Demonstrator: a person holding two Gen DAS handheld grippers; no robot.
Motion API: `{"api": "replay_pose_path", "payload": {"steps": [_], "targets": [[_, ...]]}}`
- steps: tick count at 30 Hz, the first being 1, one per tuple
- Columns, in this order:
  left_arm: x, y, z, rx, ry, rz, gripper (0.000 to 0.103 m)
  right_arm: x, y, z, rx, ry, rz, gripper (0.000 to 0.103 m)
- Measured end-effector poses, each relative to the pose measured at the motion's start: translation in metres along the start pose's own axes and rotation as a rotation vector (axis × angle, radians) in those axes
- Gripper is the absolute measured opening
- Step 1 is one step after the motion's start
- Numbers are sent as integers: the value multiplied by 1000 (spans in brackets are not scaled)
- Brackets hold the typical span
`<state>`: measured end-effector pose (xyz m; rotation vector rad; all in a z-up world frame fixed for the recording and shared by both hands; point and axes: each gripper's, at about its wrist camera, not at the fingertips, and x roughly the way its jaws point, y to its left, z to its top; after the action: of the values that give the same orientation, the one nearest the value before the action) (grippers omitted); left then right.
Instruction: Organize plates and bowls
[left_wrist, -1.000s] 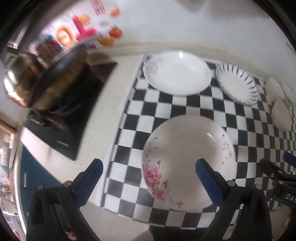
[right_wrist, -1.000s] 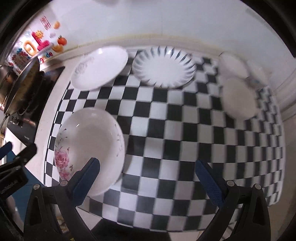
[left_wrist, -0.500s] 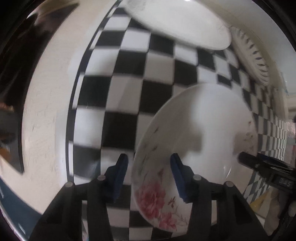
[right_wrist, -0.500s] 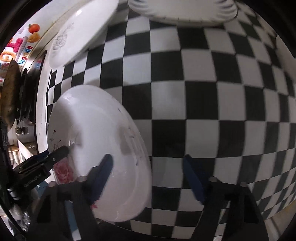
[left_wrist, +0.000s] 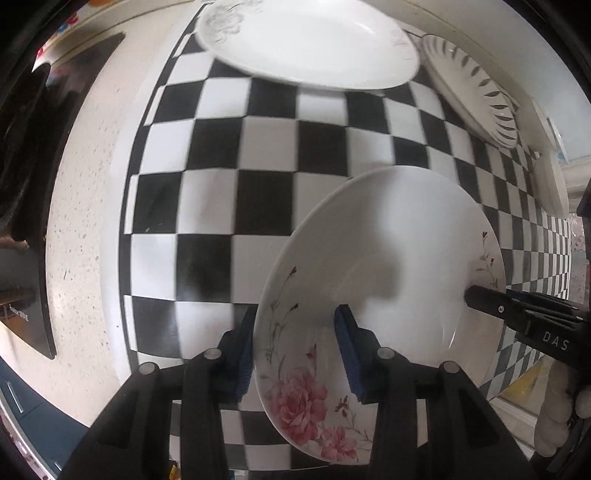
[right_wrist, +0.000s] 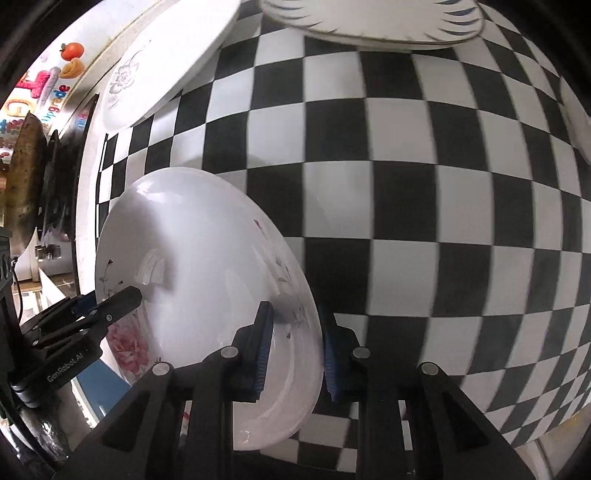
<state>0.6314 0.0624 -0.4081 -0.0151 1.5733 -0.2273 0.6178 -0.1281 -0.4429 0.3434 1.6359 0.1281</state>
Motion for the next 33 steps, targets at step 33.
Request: {"api": "replay_pose_path", "payload": {"steps": [33], "targets": [[-6, -127, -2, 91, -18, 57, 39, -73, -166, -24, 192, -64, 5, 28]]}}
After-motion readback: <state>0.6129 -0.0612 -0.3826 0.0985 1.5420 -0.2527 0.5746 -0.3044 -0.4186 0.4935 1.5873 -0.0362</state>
